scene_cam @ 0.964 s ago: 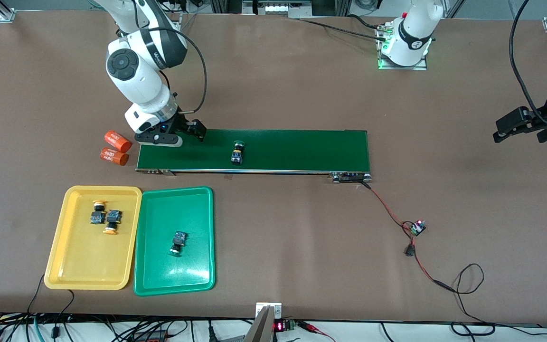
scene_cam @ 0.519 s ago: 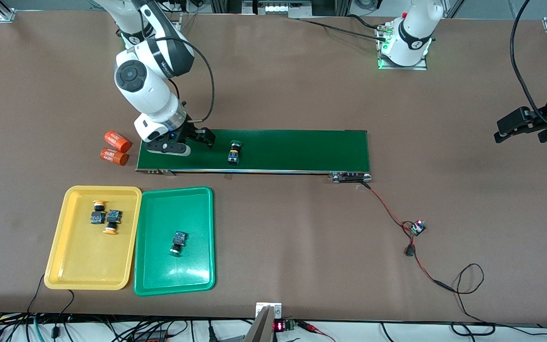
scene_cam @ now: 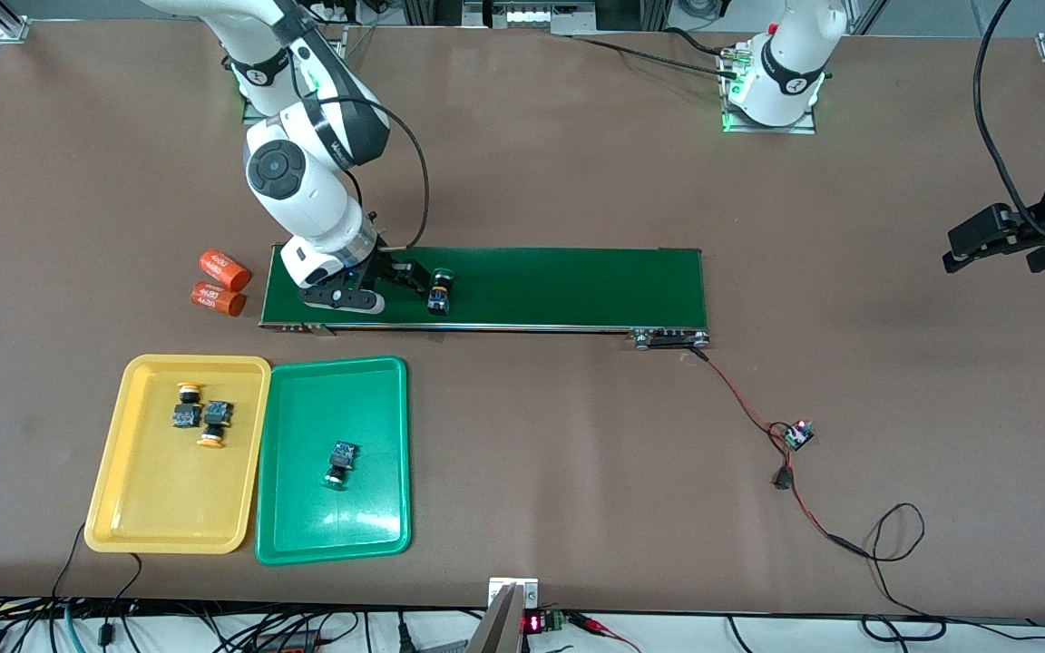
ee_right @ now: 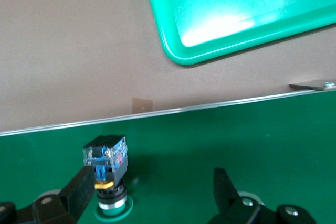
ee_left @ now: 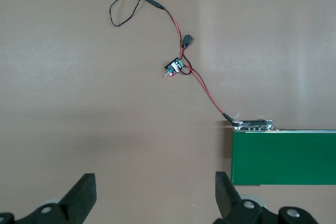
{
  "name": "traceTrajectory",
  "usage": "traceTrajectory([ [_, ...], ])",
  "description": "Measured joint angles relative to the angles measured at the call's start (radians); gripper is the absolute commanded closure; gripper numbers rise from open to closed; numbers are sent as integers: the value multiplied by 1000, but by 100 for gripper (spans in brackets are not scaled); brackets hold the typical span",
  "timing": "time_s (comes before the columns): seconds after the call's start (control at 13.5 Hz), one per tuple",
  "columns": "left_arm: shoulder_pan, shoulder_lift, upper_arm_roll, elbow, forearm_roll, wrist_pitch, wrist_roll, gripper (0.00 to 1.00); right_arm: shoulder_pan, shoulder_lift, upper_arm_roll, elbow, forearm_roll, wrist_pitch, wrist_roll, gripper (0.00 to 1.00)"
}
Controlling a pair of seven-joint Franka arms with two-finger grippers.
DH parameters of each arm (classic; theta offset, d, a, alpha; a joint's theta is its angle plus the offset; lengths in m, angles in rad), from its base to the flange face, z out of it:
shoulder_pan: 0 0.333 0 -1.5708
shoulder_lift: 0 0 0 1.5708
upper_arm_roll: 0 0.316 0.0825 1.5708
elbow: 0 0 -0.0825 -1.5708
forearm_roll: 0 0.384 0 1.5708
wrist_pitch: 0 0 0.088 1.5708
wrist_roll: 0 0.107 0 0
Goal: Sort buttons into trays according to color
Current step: 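Lower the right gripper onto the dark-capped button on the conveyor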
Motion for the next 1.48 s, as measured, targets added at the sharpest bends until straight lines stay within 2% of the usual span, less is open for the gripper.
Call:
traceTrajectory([
  [0.22, 0, 0, 0, 0, 0, 0, 0, 0, 49, 27, -45, 23, -10, 5, 10, 0],
  [0.52, 0, 0, 1, 0, 0, 0, 0, 0, 62, 39, -57, 32, -11, 5, 17, 0],
  [0.89, 1, 0, 4, 0, 0, 0, 0, 0, 129, 81, -119, 73, -11, 5, 37, 0],
  [1.11, 1, 2, 5, 0, 0, 0, 0, 0, 142, 98, -134, 86, -15, 6, 38, 1],
  [1.19, 1, 2, 5, 0, 0, 0, 0, 0, 142, 102, -135, 88, -20, 6, 38, 6],
  [1.33, 1, 3, 5, 0, 0, 0, 0, 0, 143, 107, -139, 91, -30, 6, 39, 10],
  [1.48, 1, 3, 5, 0, 0, 2, 0, 0, 144, 115, -144, 99, -34, 6, 39, 28],
])
